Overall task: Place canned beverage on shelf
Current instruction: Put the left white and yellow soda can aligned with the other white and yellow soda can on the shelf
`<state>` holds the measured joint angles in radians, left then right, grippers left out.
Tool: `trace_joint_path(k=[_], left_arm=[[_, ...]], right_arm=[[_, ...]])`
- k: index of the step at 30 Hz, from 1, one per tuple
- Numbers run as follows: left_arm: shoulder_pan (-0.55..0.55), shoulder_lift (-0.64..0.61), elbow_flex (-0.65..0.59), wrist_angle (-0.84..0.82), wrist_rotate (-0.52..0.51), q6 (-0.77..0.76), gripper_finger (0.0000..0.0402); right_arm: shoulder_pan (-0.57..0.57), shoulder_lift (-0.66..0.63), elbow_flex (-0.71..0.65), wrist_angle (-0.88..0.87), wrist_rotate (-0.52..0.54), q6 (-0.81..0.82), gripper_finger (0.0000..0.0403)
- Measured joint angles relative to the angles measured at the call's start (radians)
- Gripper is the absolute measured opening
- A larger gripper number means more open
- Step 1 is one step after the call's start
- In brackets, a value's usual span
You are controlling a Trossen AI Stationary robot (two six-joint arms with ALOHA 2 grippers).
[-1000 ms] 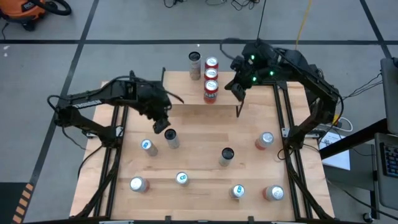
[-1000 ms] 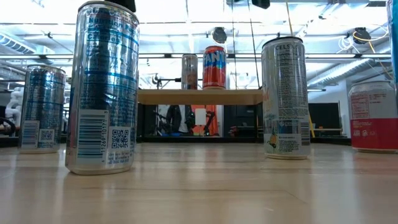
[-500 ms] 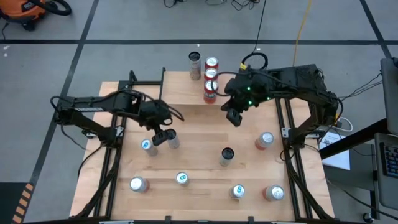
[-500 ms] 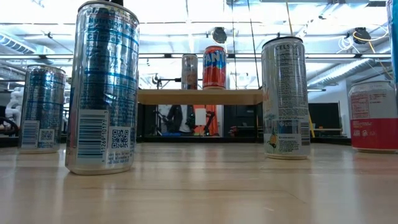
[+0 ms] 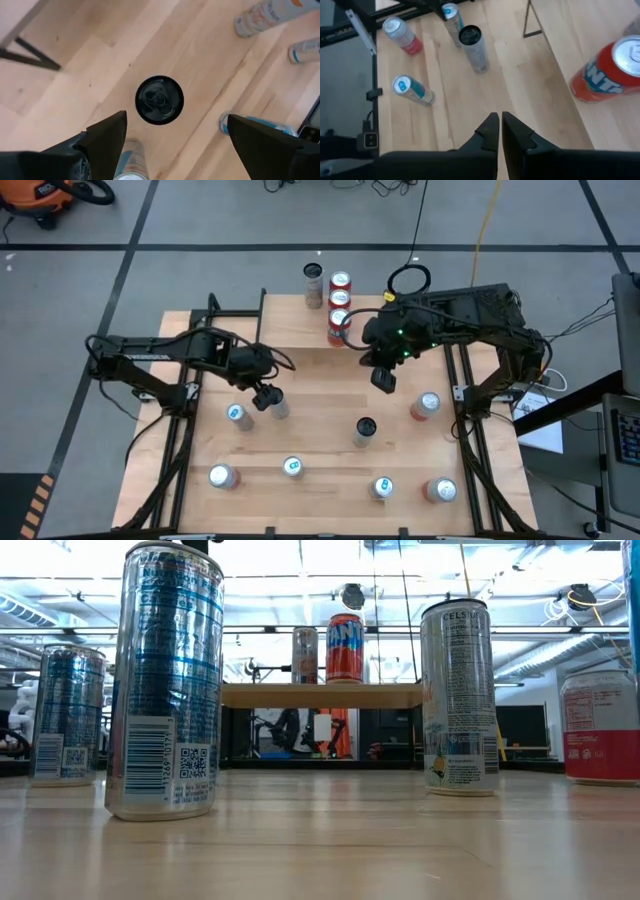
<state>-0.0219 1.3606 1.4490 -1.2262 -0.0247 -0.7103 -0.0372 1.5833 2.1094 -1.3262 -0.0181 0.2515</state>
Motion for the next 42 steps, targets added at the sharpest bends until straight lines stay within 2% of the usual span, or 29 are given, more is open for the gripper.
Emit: trace_joint_path(k=[7,20,30,42], left_arm=[[0.000,0.033,0.001,-0.042,0.000,-0.149,0.0348],[0.015,0.119,0.000,-0.063,0.019,-0.351,0.0348],[0.015,0.186,0.000,0.018,-0.003,-0.361,0.0348],[0.015,0.260,0.001,-0.018,-0.007,-0.384,0.0348]], right_arm=[[0.000,0.000,0.000,0.011,-0.002,-0.088,0.0000],[0.001,0.000,0.000,-0.033,-0.011,-0.143,0.0000],[0.001,0.000,0.000,-0.053,-0.040,-0.144,0.0000],[0.030,0.000,0.000,-0.076,-0.040,-0.133,0.0000]])
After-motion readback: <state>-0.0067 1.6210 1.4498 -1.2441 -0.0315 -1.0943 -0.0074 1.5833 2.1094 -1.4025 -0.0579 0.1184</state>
